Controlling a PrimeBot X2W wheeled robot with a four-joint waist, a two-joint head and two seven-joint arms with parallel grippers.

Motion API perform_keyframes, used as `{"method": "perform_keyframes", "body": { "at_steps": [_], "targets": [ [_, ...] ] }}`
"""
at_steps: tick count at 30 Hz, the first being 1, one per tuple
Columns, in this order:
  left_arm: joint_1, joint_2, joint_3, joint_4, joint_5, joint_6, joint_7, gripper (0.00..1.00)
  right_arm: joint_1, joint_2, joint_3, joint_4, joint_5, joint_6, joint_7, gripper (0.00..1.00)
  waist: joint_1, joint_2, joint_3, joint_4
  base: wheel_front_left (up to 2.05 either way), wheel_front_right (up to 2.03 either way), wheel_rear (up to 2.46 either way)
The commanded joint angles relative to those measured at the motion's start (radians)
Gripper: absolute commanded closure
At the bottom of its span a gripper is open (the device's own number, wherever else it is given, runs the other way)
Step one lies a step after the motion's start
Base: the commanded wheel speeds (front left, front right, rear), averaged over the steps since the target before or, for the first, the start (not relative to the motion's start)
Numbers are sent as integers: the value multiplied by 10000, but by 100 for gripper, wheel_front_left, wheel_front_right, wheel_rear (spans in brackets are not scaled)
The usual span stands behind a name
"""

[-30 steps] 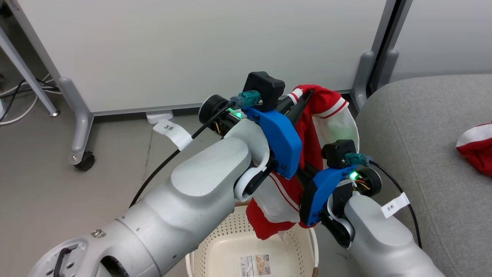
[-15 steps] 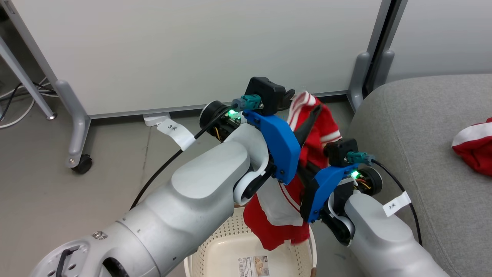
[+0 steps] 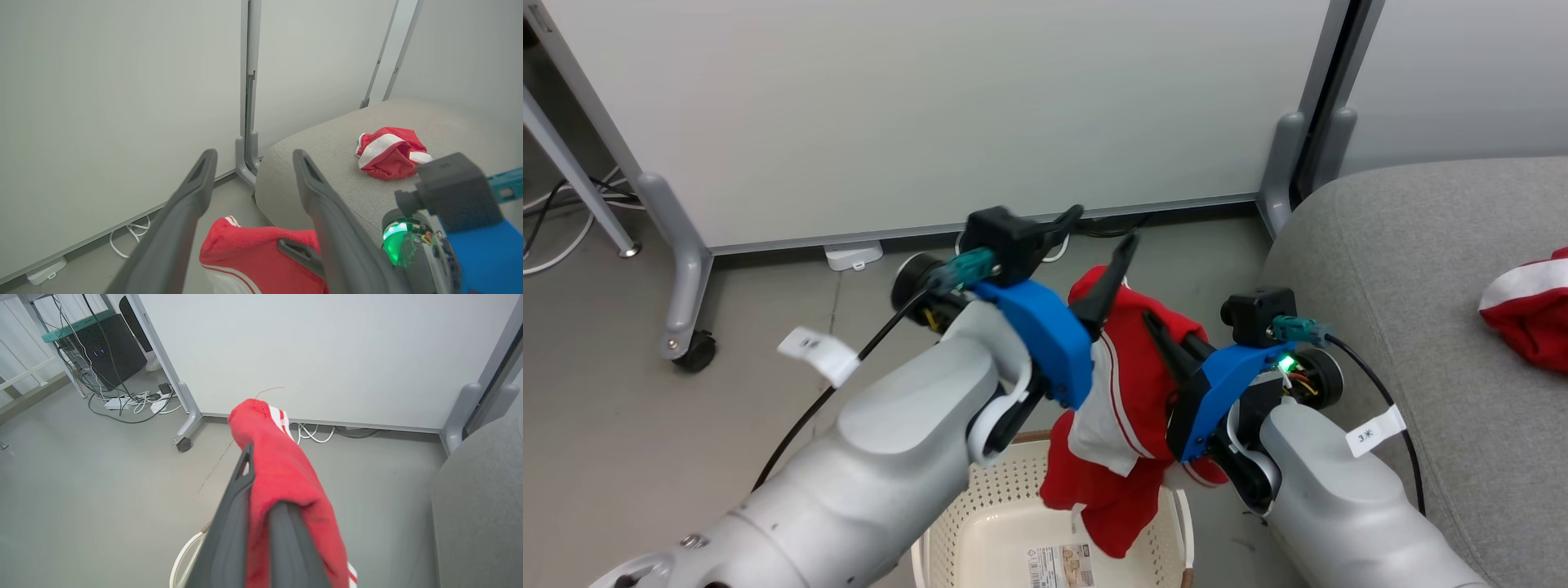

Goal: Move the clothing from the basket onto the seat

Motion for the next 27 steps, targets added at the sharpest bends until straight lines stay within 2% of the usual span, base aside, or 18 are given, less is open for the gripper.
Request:
{"method": "perform_keyframes", "body": {
  "at_steps": [1,6,11,13,14,15,21,27],
  "targets": [
    [347,280,159,-143,130,65,-323,0,-220,-12,-40,5,17,5,-119,100,0,-1,-2,-13,0,0,0],
    [1233,1017,824,-831,712,129,-630,0,-271,-12,-153,-122,-96,5,-313,100,0,-1,23,-60,0,0,0],
    [2969,1745,2688,-2379,2094,379,-620,0,-213,-37,-251,-376,-256,5,-358,100,0,-1,65,-226,0,0,0],
    [3715,1975,3399,-2925,2674,381,-624,0,-157,-60,-262,-525,-311,5,-305,100,0,-1,71,-328,0,0,0],
    [3715,1975,3399,-2925,2674,381,-624,0,-157,-60,-262,-525,-311,5,-305,100,0,-1,71,-328,0,0,0],
    [4465,2129,4018,-3408,3202,302,-623,0,-92,-96,-269,-723,-386,5,-247,100,0,-1,92,-460,0,0,0],
    [6280,2217,5567,-4437,4594,-99,-625,0,255,-223,-378,-1453,-478,5,132,100,0,-1,185,-858,0,0,0],
    [7508,1985,6740,-4958,5436,-324,-627,0,612,-350,-613,-2144,-651,5,441,100,0,-1,223,-1333,0,0,0]
  ]
}}
